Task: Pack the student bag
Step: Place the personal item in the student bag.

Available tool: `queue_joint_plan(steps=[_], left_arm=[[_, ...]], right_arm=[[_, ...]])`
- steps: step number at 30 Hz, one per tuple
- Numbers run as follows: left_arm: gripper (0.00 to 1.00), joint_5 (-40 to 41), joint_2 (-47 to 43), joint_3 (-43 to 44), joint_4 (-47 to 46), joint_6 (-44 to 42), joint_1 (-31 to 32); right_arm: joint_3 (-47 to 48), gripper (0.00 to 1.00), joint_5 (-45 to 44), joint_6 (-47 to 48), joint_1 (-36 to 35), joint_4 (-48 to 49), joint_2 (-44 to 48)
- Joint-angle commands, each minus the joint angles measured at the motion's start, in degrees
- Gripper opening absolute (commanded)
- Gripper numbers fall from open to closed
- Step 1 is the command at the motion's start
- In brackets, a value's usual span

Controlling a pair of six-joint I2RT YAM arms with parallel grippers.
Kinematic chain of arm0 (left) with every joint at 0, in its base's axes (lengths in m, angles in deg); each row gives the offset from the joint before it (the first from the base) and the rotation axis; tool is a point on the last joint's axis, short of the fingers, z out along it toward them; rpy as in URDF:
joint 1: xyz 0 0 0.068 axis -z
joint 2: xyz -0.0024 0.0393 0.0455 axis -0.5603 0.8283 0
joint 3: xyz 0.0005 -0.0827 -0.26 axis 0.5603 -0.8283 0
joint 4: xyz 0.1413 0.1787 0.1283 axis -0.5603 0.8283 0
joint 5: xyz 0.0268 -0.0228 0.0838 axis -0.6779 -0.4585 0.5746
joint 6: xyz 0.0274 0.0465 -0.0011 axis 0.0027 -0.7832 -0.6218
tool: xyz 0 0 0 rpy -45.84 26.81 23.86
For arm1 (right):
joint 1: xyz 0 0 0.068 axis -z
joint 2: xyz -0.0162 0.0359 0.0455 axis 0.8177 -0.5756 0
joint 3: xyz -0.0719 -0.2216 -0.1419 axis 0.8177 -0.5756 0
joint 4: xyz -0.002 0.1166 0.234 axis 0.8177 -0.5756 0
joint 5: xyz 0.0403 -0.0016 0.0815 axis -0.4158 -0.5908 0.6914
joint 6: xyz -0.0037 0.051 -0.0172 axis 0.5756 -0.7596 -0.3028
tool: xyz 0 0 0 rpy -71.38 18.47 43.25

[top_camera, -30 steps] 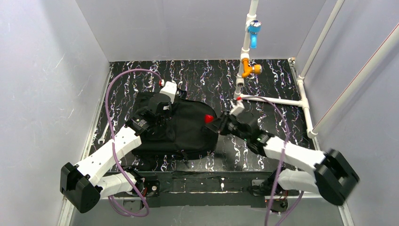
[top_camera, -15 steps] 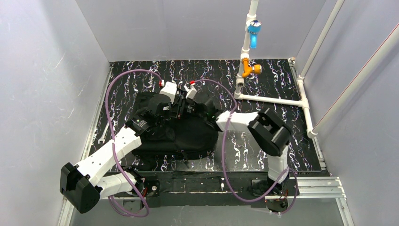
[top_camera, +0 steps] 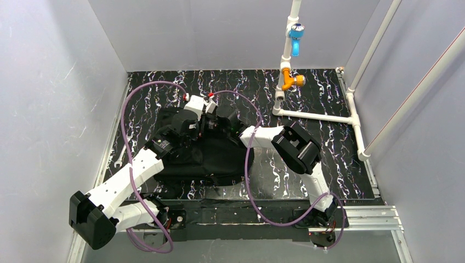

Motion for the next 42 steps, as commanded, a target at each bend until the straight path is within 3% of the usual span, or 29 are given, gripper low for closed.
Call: queue_joint_plan(steps=[1, 5, 8, 10, 12, 15, 20, 24, 30, 36, 42], left_arm=[[0.0, -2.23, -4.55, 0.61, -5.47, 3.58, 1.0], [0.0, -4.19, -5.74, 0.59, 0.44, 11.06, 0.95], [0.0, -6.04, -7.93, -0.99, 7.15, 18.89, -0.16], [0.0, -15.22, -9.66, -3.58, 13.13, 29.3, -5.71], [0.0, -22.91, -10.26, -7.11, 13.35, 35.75, -10.34], [0.0, -28.57, -9.36, -8.15, 13.8, 38.31, -13.89], [0.0, -25.8, -6.71, -7.95, 15.89, 38.53, -14.94], [0.0, -23.64, -9.14, -9.05, 16.5, 39.72, -15.04], [0.0, -26.6, -10.54, -7.96, 16.13, 39.86, -15.04], [0.0, -27.42, -9.96, -8.84, 14.78, 40.21, -15.04], [0.0, -28.12, -9.79, -8.81, 14.02, 39.22, -15.03]], right_arm=[[0.05, 0.42, -0.96, 5.0, -0.42, -6.62, -1.91], [-0.77, 0.58, -2.53, 9.76, -0.42, -16.3, 1.26], [1.67, 0.73, -3.45, 15.88, -0.42, -30.09, 3.47], [1.01, 0.83, -2.34, 18.97, -0.5, -36.74, 6.45], [-0.89, 0.87, -4.79, 21.44, -0.51, -41.7, 10.07], [-4.07, 0.89, -9.73, 24.34, -0.51, -47.22, 17.04], [-4.92, 0.9, -15.43, 24.64, -0.58, -49.23, 20.39], [-4.12, 0.9, -14.76, 23.95, -1.57, -47.19, 19.51], [-8.45, 0.78, -12.92, 18.49, -6.09, -36.49, 20.87], [-8.77, 0.87, -24.08, 18.49, -12.22, -36.1, 21.42], [-8.33, 0.78, -35.12, 20.8, -13.25, -40.66, 17.77]])
